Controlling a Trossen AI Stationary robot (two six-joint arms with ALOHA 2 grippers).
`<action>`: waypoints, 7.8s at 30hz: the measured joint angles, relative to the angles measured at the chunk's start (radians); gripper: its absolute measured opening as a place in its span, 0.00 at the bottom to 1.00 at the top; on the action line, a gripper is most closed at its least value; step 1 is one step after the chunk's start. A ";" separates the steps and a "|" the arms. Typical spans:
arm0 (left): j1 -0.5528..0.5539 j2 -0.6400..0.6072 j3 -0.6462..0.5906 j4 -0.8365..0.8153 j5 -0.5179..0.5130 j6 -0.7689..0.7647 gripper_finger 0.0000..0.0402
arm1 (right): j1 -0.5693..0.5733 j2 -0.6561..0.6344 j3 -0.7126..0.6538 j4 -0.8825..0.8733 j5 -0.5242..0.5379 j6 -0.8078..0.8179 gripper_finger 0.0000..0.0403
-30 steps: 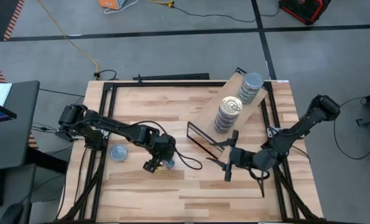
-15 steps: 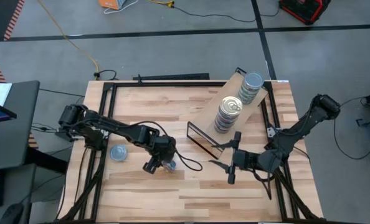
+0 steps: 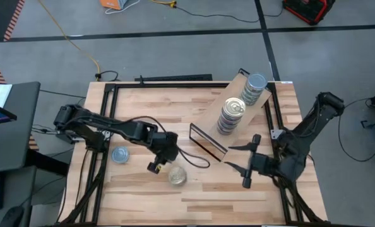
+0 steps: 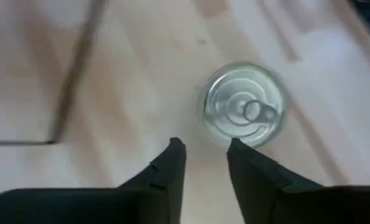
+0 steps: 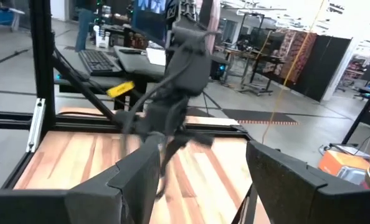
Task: Stack canned seafood by type on shelf
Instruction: Stack the blue and pink tuna can on the shelf
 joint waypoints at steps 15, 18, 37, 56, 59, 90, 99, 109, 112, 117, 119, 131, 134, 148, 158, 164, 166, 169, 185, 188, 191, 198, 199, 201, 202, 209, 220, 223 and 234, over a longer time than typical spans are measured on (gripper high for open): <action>-0.299 0.064 -0.002 0.016 -0.493 -0.113 0.30 | -0.013 0.006 -0.001 -0.124 0.054 0.111 0.67; -0.356 0.102 -0.001 0.036 -0.508 -0.104 0.39 | -0.033 0.006 -0.001 -0.126 0.052 0.137 0.67; -0.482 0.348 -0.001 0.262 -0.582 0.120 0.61 | -0.050 0.032 -0.002 -0.112 0.046 0.216 0.67; -0.434 0.433 0.001 0.345 -0.789 0.039 0.13 | -0.057 0.031 -0.002 -0.107 0.046 0.212 0.67; -0.424 0.431 0.002 0.336 -0.775 0.009 0.03 | -0.057 0.031 -0.002 -0.107 0.046 0.212 0.67; -0.448 0.439 0.064 0.167 -0.547 -0.151 0.00 | -0.057 0.031 -0.002 -0.107 0.045 0.217 0.67; -0.406 0.436 0.256 -0.202 -0.376 -0.476 0.03 | -0.057 0.031 -0.002 -0.106 0.045 0.216 0.67; -0.429 0.435 0.400 -0.418 -0.338 -0.671 0.46 | -0.018 0.028 -0.002 -0.092 0.045 0.194 0.67; -0.428 0.435 0.461 -0.426 -0.300 -0.795 0.60 | -0.018 0.010 0.007 -0.061 0.049 0.098 0.67; -0.429 0.435 0.500 -0.363 -0.241 -1.035 0.79 | -0.018 -0.040 0.030 -0.039 0.051 -0.020 0.67; -0.430 0.435 0.500 -0.313 -0.209 -1.169 0.84 | -0.015 -0.048 0.030 -0.087 0.054 -0.005 0.67; -0.421 0.435 0.500 -0.315 -0.372 -1.622 0.91 | -0.009 -0.058 0.028 -0.261 0.172 0.086 0.67; -0.406 0.435 0.500 -0.330 -0.411 -1.657 0.91 | -0.009 -0.074 0.029 -0.293 0.174 0.127 0.67; -0.339 0.452 0.491 -0.253 -0.475 -1.706 0.91 | -0.009 -0.109 0.029 -0.560 0.175 0.371 0.67; -0.329 0.520 0.491 -0.274 -0.412 -1.672 0.91 | -0.009 -0.109 0.029 -0.563 0.175 0.373 0.67; -0.328 0.522 0.491 -0.298 -0.379 -1.617 0.89 | -0.010 -0.109 0.029 -0.563 0.175 0.373 0.67; -0.329 0.522 0.482 -0.290 -0.379 -1.605 0.86 | -0.010 -0.109 0.029 -0.563 0.175 0.373 0.67; -0.329 0.522 0.478 -0.303 -0.377 -1.561 0.79 | -0.010 -0.109 0.029 -0.564 0.175 0.373 0.67; -0.350 0.522 0.477 -0.354 -0.504 -1.087 0.47 | 0.036 -0.108 0.029 -0.575 0.180 0.371 0.67; -0.356 0.521 0.476 -0.373 -0.618 -0.980 0.47 | 0.073 -0.108 0.029 -0.575 0.211 0.371 0.67; -0.369 0.520 0.476 -0.372 -0.754 -0.820 0.47 | 0.114 -0.107 0.029 -0.575 0.290 0.373 0.67; -0.374 0.509 0.477 -0.154 -0.807 -0.171 0.47 | 0.208 -0.092 0.029 -0.592 0.432 0.454 0.67; -0.367 0.500 0.477 -0.110 -0.771 -0.097 0.47 | 0.219 -0.092 0.029 -0.590 0.441 0.462 0.67; -0.352 0.480 0.477 -0.021 -0.699 0.026 0.47 | 0.238 -0.094 0.029 -0.577 0.441 0.467 0.67; -0.345 0.469 0.477 0.022 -0.663 0.082 0.47 | 0.247 -0.094 0.029 -0.560 0.441 0.468 0.67; -0.332 0.385 0.478 0.254 -0.605 0.428 0.47 | 0.353 -0.093 0.029 -0.502 0.442 0.557 0.67; -0.141 0.253 0.479 0.530 -0.613 0.820 0.47 | 0.386 -0.081 0.029 -0.526 0.442 0.576 0.67; -0.052 0.239 0.479 0.603 -0.590 0.915 0.47 | 0.391 -0.082 0.029 -0.522 0.442 0.546 0.67; 0.034 0.213 0.480 0.519 -0.370 0.924 0.48 | 0.469 -0.133 0.029 -0.513 0.442 0.495 0.67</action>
